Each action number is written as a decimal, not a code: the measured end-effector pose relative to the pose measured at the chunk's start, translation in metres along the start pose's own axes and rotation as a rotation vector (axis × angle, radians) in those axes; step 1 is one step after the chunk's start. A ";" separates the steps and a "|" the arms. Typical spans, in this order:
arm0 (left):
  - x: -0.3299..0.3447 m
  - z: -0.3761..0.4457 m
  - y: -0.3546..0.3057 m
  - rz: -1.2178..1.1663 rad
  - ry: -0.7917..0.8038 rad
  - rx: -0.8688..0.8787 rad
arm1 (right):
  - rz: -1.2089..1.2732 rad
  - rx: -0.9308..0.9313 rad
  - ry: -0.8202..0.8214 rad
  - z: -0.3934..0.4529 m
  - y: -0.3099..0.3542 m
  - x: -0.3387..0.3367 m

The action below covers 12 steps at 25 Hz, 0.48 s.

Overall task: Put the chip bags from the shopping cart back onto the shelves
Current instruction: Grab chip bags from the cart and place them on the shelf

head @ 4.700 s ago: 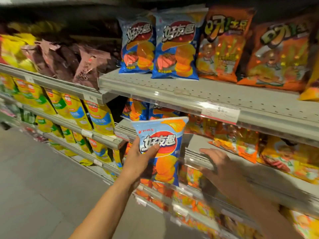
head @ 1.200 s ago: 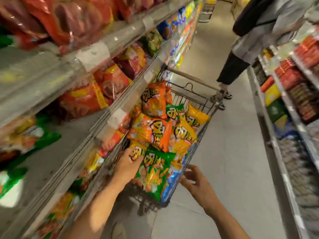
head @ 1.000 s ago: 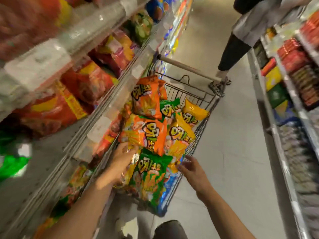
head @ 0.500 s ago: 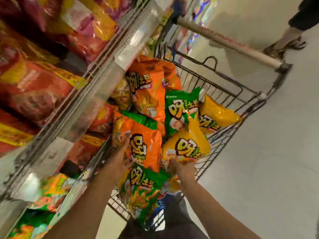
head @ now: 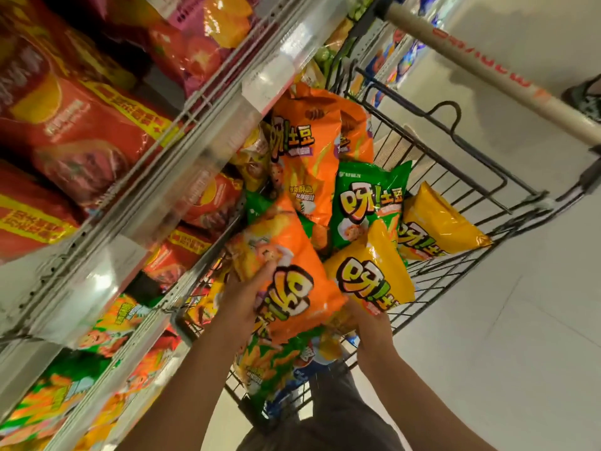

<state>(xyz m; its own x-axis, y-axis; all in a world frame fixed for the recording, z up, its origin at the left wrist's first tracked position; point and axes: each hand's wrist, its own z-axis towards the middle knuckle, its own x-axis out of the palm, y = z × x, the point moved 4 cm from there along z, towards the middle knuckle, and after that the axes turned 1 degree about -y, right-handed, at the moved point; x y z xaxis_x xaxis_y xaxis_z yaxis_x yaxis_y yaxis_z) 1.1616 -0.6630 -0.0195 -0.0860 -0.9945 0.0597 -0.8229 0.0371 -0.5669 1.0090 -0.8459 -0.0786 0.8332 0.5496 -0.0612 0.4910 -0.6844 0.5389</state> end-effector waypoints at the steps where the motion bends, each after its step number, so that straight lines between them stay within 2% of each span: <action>1: 0.000 -0.009 0.000 0.068 -0.004 0.041 | 0.014 -0.045 0.028 -0.006 0.005 -0.001; 6: -0.016 -0.052 -0.020 0.305 0.015 0.341 | 0.076 -0.340 0.202 -0.045 0.040 0.000; 12: -0.071 -0.110 -0.026 0.434 -0.043 0.650 | -0.028 -0.655 -0.040 -0.126 0.050 -0.027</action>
<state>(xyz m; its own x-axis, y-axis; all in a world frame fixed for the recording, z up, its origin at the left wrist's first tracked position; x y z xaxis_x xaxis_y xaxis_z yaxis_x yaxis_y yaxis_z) 1.1275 -0.5831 0.0818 -0.2919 -0.9074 -0.3023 -0.2251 0.3724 -0.9004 0.9791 -0.8347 0.0553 0.8370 0.5366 -0.1071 0.2671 -0.2299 0.9359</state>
